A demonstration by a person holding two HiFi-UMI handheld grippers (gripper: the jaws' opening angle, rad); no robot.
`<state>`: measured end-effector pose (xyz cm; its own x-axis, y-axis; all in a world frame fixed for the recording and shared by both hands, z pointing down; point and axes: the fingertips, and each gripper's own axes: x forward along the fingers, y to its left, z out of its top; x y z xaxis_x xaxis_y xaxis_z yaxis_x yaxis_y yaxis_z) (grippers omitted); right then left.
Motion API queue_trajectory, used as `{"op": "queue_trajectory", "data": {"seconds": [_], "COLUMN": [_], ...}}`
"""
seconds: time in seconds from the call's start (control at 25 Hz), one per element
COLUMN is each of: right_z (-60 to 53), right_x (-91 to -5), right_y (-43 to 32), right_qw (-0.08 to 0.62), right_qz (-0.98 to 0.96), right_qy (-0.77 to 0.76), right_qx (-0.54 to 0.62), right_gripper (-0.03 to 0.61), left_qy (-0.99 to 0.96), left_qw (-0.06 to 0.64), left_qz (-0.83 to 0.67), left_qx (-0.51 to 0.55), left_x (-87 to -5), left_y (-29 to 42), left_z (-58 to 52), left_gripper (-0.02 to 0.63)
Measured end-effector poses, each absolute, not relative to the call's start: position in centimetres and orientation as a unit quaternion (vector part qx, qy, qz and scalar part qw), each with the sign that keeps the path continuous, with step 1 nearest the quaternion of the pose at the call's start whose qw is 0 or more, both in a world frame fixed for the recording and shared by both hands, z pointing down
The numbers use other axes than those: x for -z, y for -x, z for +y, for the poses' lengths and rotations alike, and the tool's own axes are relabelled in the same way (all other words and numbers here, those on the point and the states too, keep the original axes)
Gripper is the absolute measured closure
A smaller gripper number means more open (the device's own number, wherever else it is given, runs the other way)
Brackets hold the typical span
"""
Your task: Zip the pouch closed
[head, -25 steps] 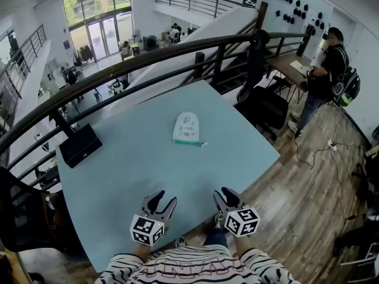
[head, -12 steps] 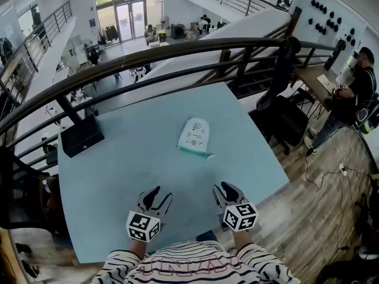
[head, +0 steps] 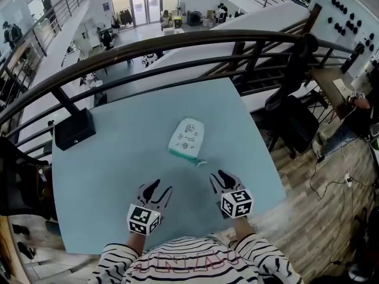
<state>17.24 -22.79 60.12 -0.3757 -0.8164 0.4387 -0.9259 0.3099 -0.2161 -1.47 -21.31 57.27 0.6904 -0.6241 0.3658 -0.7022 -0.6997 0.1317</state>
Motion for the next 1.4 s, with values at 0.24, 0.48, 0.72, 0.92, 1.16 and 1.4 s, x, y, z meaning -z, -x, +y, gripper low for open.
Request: {"op": "queue_trajectory", "data": {"seconds": [0.24,0.48,0.72,0.92,1.16,1.4], "right_z": [-26.7,-28.5,-29.8,-30.6,-30.9,-30.5], "right_x": [-63.4,-66.5,-68.1,-69.4,-70.0,-70.2], "right_y": [-18.0,-17.1,-15.9,-15.4,-14.9,-14.4], "right_qw": [0.184,0.252,0.31,0.361,0.371,0.363], "right_qz": [-0.827,-0.852,-0.87,-0.871,-0.871,-0.879], "right_qy": [-0.485,-0.418,-0.358,-0.32,-0.307,-0.291], "right_qx": [-0.216,-0.188,-0.135,-0.09,-0.092,-0.105], "right_gripper": [0.43,0.43,0.43,0.445,0.506,0.535], "left_qy": [-0.902,-0.89,-0.875,-0.866,-0.864,-0.867], "left_qw": [0.141,0.155,0.171,0.177,0.176,0.172], "left_qz": [-0.372,-0.389,-0.413,-0.428,-0.433,-0.427], "left_qx": [-0.165,-0.182,-0.187,-0.187,-0.186,-0.19], "left_x": [-59.3,-61.4,-62.4,-62.6,-62.5,-62.5], "left_y": [-1.7,-2.3,-1.8,-1.4,-1.3,-2.0], "left_z": [-22.8,-22.8,-22.4,-22.2,-22.1,-22.3], "left_gripper": [0.442,0.44,0.442,0.441,0.442,0.442]}}
